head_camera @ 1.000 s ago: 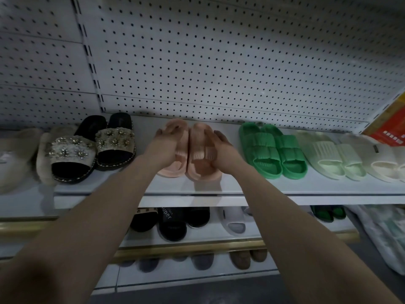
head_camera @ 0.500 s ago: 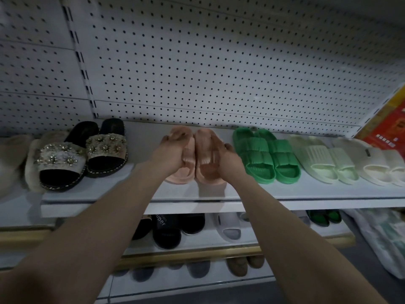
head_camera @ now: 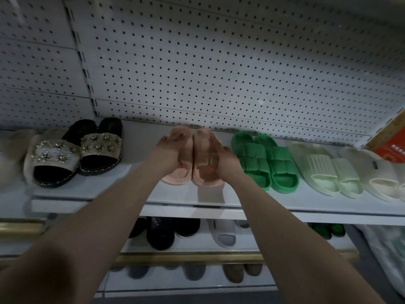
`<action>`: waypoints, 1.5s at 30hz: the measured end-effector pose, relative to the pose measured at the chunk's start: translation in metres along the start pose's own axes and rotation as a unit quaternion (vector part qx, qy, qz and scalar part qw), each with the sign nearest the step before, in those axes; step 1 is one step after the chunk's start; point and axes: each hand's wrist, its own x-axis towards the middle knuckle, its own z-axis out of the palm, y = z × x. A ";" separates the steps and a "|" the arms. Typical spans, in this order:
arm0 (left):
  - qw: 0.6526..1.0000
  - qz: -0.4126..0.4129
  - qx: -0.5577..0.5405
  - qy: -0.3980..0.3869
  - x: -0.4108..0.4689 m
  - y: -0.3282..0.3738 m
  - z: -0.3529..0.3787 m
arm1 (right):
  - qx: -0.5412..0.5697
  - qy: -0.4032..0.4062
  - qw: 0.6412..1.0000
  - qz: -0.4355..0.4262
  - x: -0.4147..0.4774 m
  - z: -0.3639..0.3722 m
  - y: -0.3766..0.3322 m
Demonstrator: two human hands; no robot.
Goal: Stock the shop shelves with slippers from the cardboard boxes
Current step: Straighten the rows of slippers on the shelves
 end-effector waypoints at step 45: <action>0.991 -0.018 -0.078 0.108 -0.059 -0.045 -0.049 | -0.010 0.109 0.982 -0.156 -0.029 0.010 -0.101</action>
